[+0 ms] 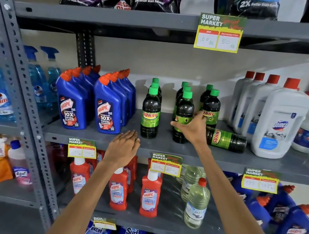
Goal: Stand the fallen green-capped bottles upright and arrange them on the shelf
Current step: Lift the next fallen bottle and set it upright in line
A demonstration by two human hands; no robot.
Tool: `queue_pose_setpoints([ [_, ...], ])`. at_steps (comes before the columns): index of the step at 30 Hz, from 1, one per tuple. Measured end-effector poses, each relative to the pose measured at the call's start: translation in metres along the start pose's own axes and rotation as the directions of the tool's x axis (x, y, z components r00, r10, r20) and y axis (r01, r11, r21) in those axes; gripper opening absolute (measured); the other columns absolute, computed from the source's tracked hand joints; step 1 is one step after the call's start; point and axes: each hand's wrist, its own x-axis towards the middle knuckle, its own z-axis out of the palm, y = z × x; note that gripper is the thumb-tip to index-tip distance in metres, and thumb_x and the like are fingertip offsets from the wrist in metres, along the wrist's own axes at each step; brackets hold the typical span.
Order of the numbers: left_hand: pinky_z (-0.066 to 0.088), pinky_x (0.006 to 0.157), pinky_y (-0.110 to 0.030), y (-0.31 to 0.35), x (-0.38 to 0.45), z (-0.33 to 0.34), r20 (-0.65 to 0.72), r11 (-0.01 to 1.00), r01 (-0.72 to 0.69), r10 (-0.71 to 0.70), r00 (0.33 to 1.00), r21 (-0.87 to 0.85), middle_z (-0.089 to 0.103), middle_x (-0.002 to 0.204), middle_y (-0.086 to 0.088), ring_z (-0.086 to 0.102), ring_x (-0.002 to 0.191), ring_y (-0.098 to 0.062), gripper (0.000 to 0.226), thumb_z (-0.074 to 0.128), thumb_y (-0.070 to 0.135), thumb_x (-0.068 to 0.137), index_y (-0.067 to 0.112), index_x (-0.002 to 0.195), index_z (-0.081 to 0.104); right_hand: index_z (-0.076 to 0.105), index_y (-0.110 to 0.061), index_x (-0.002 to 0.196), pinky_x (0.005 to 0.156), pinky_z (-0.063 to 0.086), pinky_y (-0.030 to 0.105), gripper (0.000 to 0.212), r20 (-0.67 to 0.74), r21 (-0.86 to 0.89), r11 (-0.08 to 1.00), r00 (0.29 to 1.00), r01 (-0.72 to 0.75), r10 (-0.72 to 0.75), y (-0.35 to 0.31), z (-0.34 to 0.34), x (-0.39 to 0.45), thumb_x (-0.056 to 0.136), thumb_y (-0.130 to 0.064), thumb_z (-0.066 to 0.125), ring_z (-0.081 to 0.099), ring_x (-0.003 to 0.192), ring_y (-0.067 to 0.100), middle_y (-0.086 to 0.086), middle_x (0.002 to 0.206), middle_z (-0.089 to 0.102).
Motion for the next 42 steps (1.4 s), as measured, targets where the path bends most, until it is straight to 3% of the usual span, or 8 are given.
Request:
queue_pose_setpoints([
  [3,0.026,0.118,-0.036,-0.001,0.0,0.0,-0.004,1.0,0.002,-0.002,1.0,0.005,0.043,0.151,-0.006,0.039,0.14,-0.019,0.052,0.024,0.037,0.102,0.011,0.144,0.041,0.051,-0.007,0.118,0.089,0.05,0.032,0.069,0.058,0.127,0.992,0.998,0.002,-0.009,0.01,-0.006,0.004,0.064,-0.027,0.087,0.062,0.101,0.02,0.003,0.107,0.065],
  [7,0.027,0.117,-0.036,0.001,-0.001,-0.001,-0.008,1.0,-0.002,0.002,1.0,0.014,0.043,0.151,-0.006,0.039,0.139,-0.019,0.052,0.024,0.035,0.102,0.01,0.144,0.041,0.054,-0.008,0.125,0.1,0.048,0.039,0.06,0.28,0.22,0.975,0.959,-0.028,-0.035,0.014,-0.027,0.016,0.071,-0.01,0.082,0.062,0.109,0.022,0.008,0.118,0.066],
  [11,0.027,0.117,-0.035,0.001,-0.001,-0.001,-0.009,1.0,-0.004,0.004,1.0,0.022,0.044,0.15,-0.006,0.04,0.139,-0.019,0.051,0.025,0.034,0.102,0.01,0.143,0.042,0.062,-0.006,0.117,0.091,0.048,0.03,0.054,0.408,0.171,0.985,0.911,-0.021,-0.051,0.006,-0.037,0.015,0.068,-0.003,0.084,0.065,0.104,0.023,0.013,0.115,0.07],
  [16,0.027,0.117,-0.035,0.001,0.0,0.0,-0.011,1.0,0.005,-0.005,1.0,0.019,0.043,0.151,-0.005,0.04,0.139,-0.018,0.052,0.024,0.035,0.102,0.011,0.144,0.042,0.06,-0.011,0.114,0.094,0.054,0.043,0.084,0.364,0.042,0.999,0.931,0.01,-0.025,0.031,-0.021,0.034,0.037,-0.023,0.091,0.069,0.098,0.022,0.006,0.104,0.073],
  [20,0.027,0.118,-0.036,0.001,0.0,0.0,-0.015,1.0,0.018,-0.018,1.0,0.015,0.043,0.151,-0.005,0.039,0.14,-0.018,0.052,0.024,0.035,0.101,0.011,0.144,0.042,0.054,-0.003,0.117,0.095,0.052,0.044,0.069,0.383,0.086,0.995,0.924,-0.057,0.019,0.018,-0.03,0.028,0.056,0.005,0.083,0.065,0.103,0.028,0.013,0.109,0.069],
  [24,0.027,0.118,-0.036,0.003,0.0,-0.001,-0.014,1.0,0.014,-0.014,1.0,0.018,0.043,0.151,-0.004,0.039,0.14,-0.018,0.051,0.025,0.034,0.101,0.012,0.144,0.042,0.053,0.002,0.119,0.093,0.051,0.039,0.061,0.442,0.147,0.983,0.896,-0.115,0.039,0.013,-0.036,0.027,0.064,0.018,0.074,0.063,0.109,0.031,0.018,0.115,0.067],
  [29,0.027,0.118,-0.036,0.003,-0.001,0.0,-0.02,1.0,0.023,-0.023,1.0,-0.003,0.043,0.151,-0.005,0.039,0.14,-0.018,0.051,0.026,0.034,0.101,0.011,0.143,0.042,0.051,0.001,0.121,0.082,0.047,0.025,0.058,0.473,0.165,0.981,0.881,-0.104,0.014,0.012,-0.039,0.022,0.07,0.019,0.07,0.06,0.103,0.022,0.01,0.113,0.064],
  [42,0.027,0.117,-0.035,0.006,-0.002,-0.004,-0.009,0.999,0.034,-0.035,0.999,-0.01,0.043,0.15,-0.004,0.039,0.139,-0.018,0.049,0.028,0.033,0.101,0.012,0.143,0.043,0.054,-0.001,0.117,0.096,0.048,0.037,0.053,0.507,0.196,0.974,0.862,-0.115,0.0,0.009,-0.04,0.017,0.07,0.019,0.07,0.061,0.108,0.027,0.014,0.114,0.066],
])
